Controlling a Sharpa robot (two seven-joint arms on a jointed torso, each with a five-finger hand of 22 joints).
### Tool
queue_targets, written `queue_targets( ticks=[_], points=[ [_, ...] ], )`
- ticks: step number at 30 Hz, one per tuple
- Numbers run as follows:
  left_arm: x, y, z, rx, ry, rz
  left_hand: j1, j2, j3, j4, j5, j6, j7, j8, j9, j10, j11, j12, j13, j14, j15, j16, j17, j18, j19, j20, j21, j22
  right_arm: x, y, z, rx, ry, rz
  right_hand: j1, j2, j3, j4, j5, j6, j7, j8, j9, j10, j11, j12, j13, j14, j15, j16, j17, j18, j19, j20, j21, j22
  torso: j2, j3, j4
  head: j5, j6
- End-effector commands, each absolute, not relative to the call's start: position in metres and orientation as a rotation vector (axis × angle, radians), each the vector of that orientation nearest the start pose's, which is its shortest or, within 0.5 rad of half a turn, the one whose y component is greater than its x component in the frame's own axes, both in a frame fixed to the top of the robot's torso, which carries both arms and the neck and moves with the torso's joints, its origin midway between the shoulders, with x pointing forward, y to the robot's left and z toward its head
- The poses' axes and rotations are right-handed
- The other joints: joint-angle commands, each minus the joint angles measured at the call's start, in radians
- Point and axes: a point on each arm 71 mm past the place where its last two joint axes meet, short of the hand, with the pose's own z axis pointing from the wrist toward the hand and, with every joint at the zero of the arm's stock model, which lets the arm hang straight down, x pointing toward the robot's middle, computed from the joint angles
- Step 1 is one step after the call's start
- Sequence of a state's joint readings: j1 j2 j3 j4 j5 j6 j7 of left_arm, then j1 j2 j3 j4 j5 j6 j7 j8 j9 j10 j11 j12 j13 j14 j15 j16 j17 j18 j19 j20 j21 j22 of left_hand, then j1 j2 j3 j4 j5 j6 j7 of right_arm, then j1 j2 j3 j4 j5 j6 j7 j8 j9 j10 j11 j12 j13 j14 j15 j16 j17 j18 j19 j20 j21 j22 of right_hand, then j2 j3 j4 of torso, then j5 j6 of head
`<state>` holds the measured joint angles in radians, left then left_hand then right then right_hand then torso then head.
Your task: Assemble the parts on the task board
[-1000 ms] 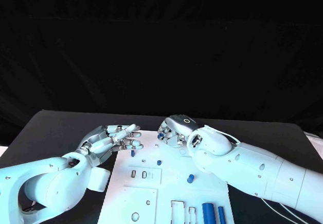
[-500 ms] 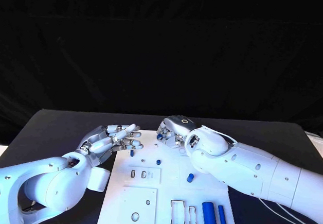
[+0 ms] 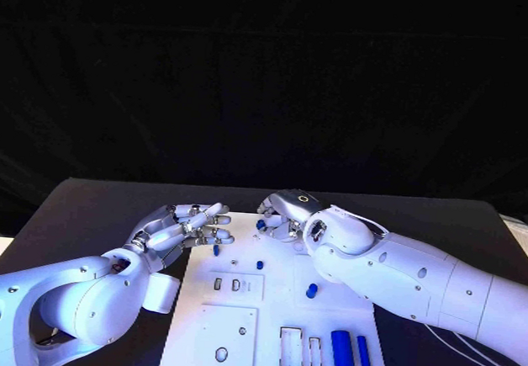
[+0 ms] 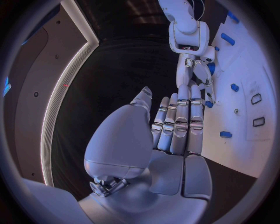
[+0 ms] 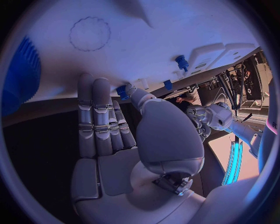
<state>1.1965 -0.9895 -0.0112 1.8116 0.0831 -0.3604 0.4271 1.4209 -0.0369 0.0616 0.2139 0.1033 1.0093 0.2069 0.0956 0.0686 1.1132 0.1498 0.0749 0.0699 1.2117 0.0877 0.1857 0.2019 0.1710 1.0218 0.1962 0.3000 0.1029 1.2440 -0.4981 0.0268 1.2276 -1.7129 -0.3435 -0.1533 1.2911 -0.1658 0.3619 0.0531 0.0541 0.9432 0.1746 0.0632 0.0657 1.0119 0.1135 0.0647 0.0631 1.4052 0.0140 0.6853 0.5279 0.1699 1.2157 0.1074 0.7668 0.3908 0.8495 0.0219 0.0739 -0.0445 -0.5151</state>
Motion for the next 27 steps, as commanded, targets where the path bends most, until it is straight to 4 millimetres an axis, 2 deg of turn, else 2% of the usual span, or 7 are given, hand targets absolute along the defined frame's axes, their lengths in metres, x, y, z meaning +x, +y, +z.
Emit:
queue_targets(
  ticks=[1,9,14,18,22,26,27],
  points=[
    [0.436,0.199,-0.145,-1.169,1.385,-1.708,0.001,0.006,0.001,-0.005,-0.004,-0.004,0.004,-0.007,-0.001,-0.006,0.001,-0.005,-0.001,-0.004,0.005,-0.006,0.002,0.012,-0.002,0.006,-0.006,-0.001,0.54,-0.105,-0.143,-0.317,1.4,0.553,0.022,0.006,-0.023,0.018,0.003,0.003,0.003,0.002,0.002,0.004,0.001,0.007,0.002,0.006,0.004,-0.006,-0.003,0.014,-0.001,0.0,-0.002,-0.001,0.001,0.0009,0.0,0.001,0.001],
    [0.438,0.205,-0.146,-1.177,1.377,-1.693,0.001,0.006,0.001,-0.005,-0.004,-0.004,0.004,-0.007,-0.001,-0.007,0.001,-0.005,-0.001,-0.004,0.006,-0.006,0.002,0.012,-0.003,0.006,-0.006,-0.002,0.529,-0.124,-0.131,-0.26,1.372,0.598,0.046,0.02,-0.029,0.045,0.029,0.059,-0.005,0.014,0.007,0.093,-0.014,0.043,0.009,0.041,-0.008,0.012,0.002,0.016,0.02,-0.009,0.017,0.005,0.001,0.0,-0.0019,0.001,0.007],
    [0.439,0.208,-0.146,-1.183,1.372,-1.685,0.001,0.006,0.001,-0.006,-0.005,-0.005,0.004,-0.008,-0.001,-0.007,0.002,-0.006,-0.001,-0.004,0.006,-0.007,0.003,0.012,-0.003,0.006,-0.006,-0.002,0.525,-0.153,-0.117,-0.181,1.421,0.592,0.051,0.012,-0.014,0.059,0.046,0.086,-0.026,0.015,0.007,0.266,-0.051,0.115,0.039,0.093,-0.036,0.208,0.208,-0.014,0.099,-0.027,0.179,0.214,0.001,0.0,-0.0019,-0.002,0.013],
    [0.44,0.21,-0.146,-1.187,1.371,-1.683,0.001,0.006,0.001,-0.006,-0.005,-0.005,0.004,-0.008,-0.001,-0.007,0.002,-0.006,-0.001,-0.004,0.006,-0.007,0.003,0.012,-0.003,0.006,-0.006,-0.002,0.521,-0.179,-0.111,-0.119,1.485,0.559,0.043,-0.028,-0.042,0.07,0.07,0.057,-0.046,0.003,0.001,0.396,-0.078,0.192,0.098,0.124,-0.061,0.407,0.428,-0.05,0.175,-0.05,0.35,0.447,-0.003,-0.0012,-0.006,-0.002,0.012],
    [0.44,0.211,-0.147,-1.189,1.37,-1.682,0.001,0.006,0.001,-0.006,-0.005,-0.005,0.004,-0.008,-0.001,-0.007,0.002,-0.006,-0.001,-0.004,0.006,-0.007,0.003,0.012,-0.003,0.006,-0.006,-0.002,0.517,-0.203,-0.109,-0.074,1.555,0.517,0.038,-0.047,-0.158,0.103,0.124,0.027,-0.054,0.006,0.003,0.453,-0.09,0.378,0.294,0.135,-0.068,0.615,0.667,-0.083,0.226,-0.063,0.508,0.667,-0.007,-0.0028,-0.0117,-0.002,0.012],
    [0.441,0.211,-0.147,-1.19,1.369,-1.682,0.001,0.006,0.001,-0.006,-0.005,-0.005,0.004,-0.008,-0.001,-0.007,0.002,-0.006,-0.001,-0.004,0.006,-0.007,0.003,0.012,-0.003,0.006,-0.006,-0.002,0.515,-0.217,-0.109,-0.055,1.607,0.479,0.106,0.002,-0.309,0.191,0.151,0.013,-0.053,0.014,0.005,0.385,-0.082,0.778,0.764,0.127,-0.056,0.721,0.792,-0.096,0.224,-0.051,0.591,0.774,-0.008,-0.0023,-0.0153,-0.003,0.012],
    [0.441,0.211,-0.147,-1.19,1.37,-1.682,0.001,0.006,0.001,-0.006,-0.005,-0.005,0.004,-0.008,-0.001,-0.007,0.002,-0.006,-0.001,-0.004,0.006,-0.007,0.003,0.012,-0.003,0.006,-0.006,-0.002,0.515,-0.219,-0.11,-0.055,1.617,0.47,0.109,-0.012,-0.322,0.202,0.145,0.012,-0.047,0.014,0.005,0.382,-0.079,0.806,0.799,0.128,-0.056,0.729,0.804,-0.097,0.224,-0.05,0.597,0.783,-0.008,-0.002,-0.0155,-0.004,0.011]
  ],
)
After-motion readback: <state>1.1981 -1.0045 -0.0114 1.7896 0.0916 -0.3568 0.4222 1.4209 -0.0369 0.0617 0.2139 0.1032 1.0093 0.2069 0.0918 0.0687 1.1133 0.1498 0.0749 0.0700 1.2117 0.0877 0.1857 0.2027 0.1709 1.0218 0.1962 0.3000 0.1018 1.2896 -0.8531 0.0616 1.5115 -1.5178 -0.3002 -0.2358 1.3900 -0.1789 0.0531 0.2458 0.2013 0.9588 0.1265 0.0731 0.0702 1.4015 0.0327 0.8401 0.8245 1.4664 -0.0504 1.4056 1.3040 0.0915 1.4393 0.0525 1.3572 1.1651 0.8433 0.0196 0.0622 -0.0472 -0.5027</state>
